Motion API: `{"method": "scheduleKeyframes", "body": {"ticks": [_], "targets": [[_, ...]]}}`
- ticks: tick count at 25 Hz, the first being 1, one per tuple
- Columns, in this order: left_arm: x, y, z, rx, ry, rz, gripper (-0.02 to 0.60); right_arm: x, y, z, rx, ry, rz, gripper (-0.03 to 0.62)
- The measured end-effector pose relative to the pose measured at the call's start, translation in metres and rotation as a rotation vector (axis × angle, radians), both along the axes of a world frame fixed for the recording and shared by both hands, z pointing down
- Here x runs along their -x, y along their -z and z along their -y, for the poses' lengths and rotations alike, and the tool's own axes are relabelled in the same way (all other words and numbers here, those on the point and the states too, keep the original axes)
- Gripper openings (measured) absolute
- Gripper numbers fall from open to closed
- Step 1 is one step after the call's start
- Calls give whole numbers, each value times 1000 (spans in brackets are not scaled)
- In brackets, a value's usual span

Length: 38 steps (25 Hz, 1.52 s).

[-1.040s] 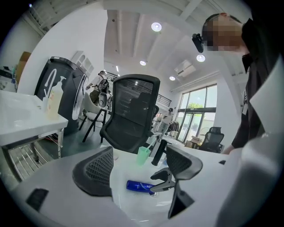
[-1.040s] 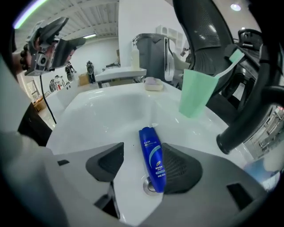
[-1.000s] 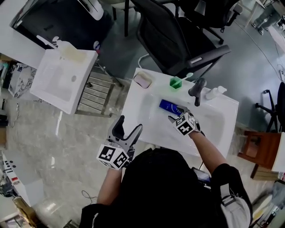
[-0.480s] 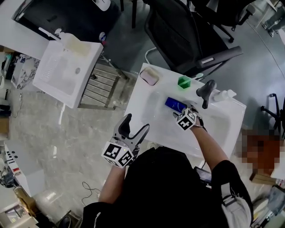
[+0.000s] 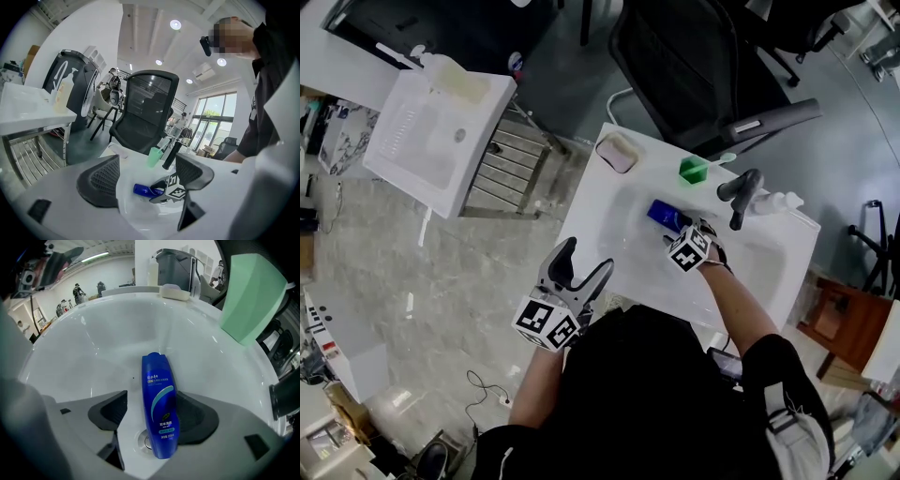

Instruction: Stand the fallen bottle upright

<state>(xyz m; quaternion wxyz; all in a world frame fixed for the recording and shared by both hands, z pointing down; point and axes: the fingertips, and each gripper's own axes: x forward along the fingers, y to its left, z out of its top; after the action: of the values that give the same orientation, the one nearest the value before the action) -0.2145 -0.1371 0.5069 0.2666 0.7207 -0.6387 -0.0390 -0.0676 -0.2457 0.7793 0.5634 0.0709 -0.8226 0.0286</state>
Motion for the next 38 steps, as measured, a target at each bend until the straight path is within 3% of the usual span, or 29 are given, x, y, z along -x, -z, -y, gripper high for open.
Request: {"method": "scheduleKeyframes", "body": {"ticks": [13, 23, 34, 38], "targets": [[5, -9, -8, 5, 46, -34, 390, -5, -17, -25, -1, 229, -131, 313], [15, -11, -17, 27, 88, -33, 390, -2, -24, -29, 151, 351, -247, 307], [14, -11, -20, 25, 86, -35, 390, -1, -22, -30, 148, 361, -209, 301], [14, -9, -20, 18, 69, -18, 390, -3, -20, -30, 110, 318, -183, 290]]}}
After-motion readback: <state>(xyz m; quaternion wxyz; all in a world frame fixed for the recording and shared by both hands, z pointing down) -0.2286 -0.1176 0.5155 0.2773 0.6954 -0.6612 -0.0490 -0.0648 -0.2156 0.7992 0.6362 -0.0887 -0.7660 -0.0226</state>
